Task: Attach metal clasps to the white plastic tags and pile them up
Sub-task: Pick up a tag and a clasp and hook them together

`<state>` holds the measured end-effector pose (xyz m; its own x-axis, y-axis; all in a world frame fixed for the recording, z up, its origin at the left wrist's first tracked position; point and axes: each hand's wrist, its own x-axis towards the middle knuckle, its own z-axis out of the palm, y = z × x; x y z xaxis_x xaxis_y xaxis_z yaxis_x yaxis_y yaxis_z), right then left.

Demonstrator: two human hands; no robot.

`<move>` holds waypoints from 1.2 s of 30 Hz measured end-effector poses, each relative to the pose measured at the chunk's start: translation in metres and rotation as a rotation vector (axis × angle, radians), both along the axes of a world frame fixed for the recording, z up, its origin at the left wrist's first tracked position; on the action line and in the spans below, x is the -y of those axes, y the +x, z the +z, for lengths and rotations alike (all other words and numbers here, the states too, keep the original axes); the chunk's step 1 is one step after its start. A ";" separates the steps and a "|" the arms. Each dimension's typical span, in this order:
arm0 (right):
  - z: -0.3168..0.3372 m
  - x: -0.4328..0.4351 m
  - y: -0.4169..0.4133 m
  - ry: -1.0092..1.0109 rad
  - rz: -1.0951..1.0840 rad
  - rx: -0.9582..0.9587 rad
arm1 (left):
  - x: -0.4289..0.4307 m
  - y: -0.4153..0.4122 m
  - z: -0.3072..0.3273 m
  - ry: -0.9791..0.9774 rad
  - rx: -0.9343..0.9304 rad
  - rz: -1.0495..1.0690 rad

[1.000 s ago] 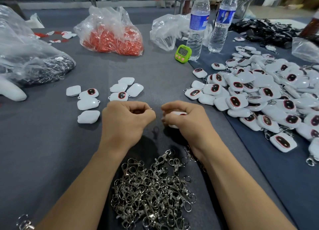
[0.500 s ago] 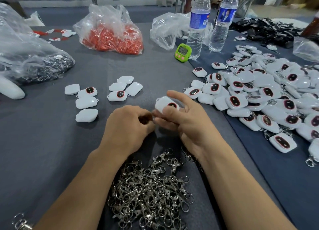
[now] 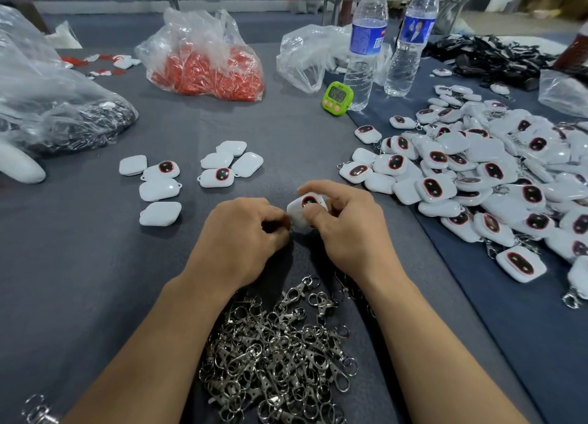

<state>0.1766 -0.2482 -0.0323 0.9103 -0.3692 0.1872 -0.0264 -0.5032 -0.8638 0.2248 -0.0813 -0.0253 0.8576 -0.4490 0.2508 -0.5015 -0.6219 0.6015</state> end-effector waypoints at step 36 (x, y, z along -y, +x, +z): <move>0.022 0.001 -0.004 0.888 0.079 -0.042 | 0.008 0.002 0.006 -0.466 -0.243 0.005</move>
<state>0.1730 -0.2496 -0.0105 0.9389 -0.2980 -0.1722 -0.0608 0.3490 -0.9352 0.2265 -0.0896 -0.0194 0.9175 -0.3333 0.2170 -0.3112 -0.2621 0.9135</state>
